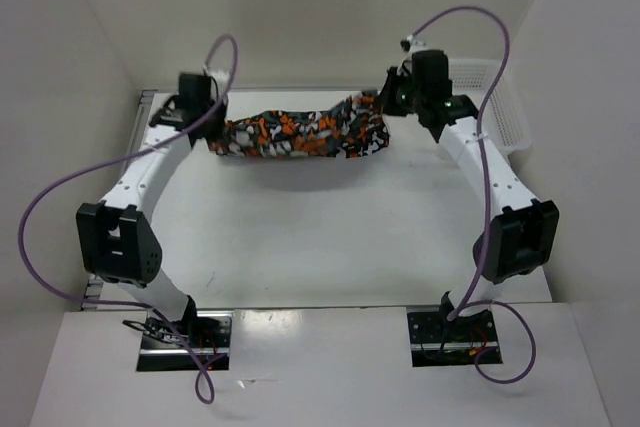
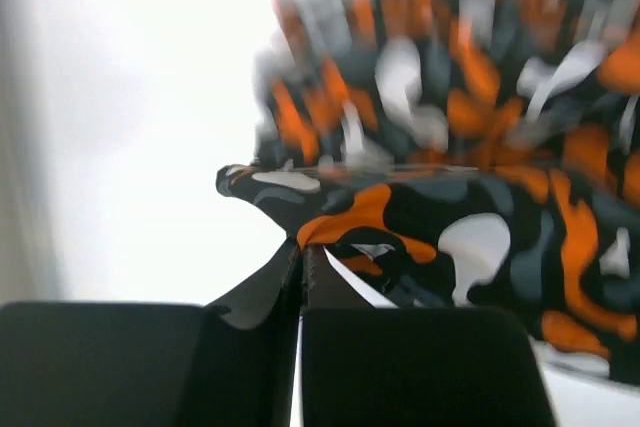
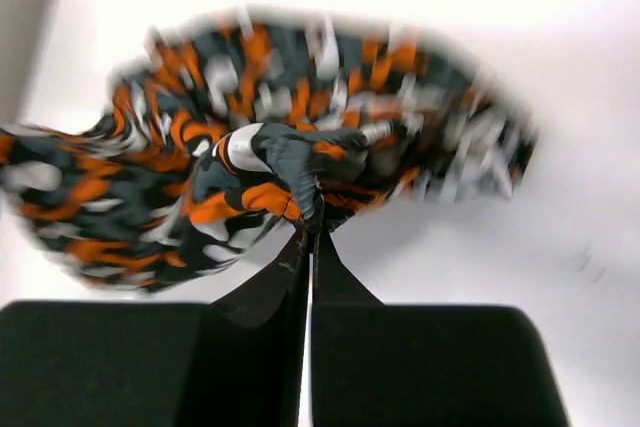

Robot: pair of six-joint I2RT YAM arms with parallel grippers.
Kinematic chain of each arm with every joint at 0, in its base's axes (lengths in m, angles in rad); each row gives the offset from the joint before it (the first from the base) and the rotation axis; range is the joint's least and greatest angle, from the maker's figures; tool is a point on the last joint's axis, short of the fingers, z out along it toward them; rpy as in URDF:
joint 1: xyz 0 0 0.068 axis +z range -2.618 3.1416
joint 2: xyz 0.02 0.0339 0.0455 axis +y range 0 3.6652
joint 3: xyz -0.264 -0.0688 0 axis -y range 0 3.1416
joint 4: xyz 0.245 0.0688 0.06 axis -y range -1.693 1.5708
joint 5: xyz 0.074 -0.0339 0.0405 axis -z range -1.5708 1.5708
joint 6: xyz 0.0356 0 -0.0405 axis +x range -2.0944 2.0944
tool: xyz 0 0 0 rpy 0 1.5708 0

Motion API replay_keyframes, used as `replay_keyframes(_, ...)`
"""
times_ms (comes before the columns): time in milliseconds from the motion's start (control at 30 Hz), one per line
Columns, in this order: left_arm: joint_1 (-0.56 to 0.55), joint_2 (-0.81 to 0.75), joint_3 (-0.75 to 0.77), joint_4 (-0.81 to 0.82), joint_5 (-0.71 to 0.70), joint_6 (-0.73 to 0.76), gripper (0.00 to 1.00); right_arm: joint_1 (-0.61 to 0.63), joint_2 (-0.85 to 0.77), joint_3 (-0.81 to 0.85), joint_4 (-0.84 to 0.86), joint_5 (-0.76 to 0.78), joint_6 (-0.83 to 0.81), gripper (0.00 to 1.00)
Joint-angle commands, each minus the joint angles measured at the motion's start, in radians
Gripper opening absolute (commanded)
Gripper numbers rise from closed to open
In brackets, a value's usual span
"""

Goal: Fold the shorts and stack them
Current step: Flatten the shorts out

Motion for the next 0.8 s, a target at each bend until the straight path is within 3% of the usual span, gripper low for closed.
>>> replay_keyframes(0, 0.037, -0.086, 0.282, -0.014, -0.054, 0.003, 0.0, 0.023, -0.109, 0.208, -0.005, 0.106, -0.081, 0.0)
replay_keyframes(67, 0.048, -0.115, 0.372, -0.028, -0.074, 0.003, 0.0, 0.061, -0.145, 0.253, -0.005, 0.169, -0.143, 0.0)
replay_keyframes(233, 0.059, -0.149, 0.622, -0.101, -0.141, 0.003, 0.0, 0.291, -0.254, 0.342, 0.014, 0.414, -0.297, 0.0)
replay_keyframes(400, 0.068, -0.183, 0.901, -0.138, -0.216, 0.003, 0.0, 0.472, -0.36, 0.342, 0.051, 0.549, -0.336, 0.0)
replay_keyframes(633, 0.068, -0.116, 1.209, -0.161, -0.258, 0.003, 0.0, 0.473, -0.51, 0.264, 0.167, 0.479, -0.221, 0.0)
replay_keyframes(767, 0.068, 0.001, 1.199, -0.175, -0.175, 0.003, 0.0, 0.473, -0.489, 0.179, 0.178, 0.557, -0.192, 0.0)
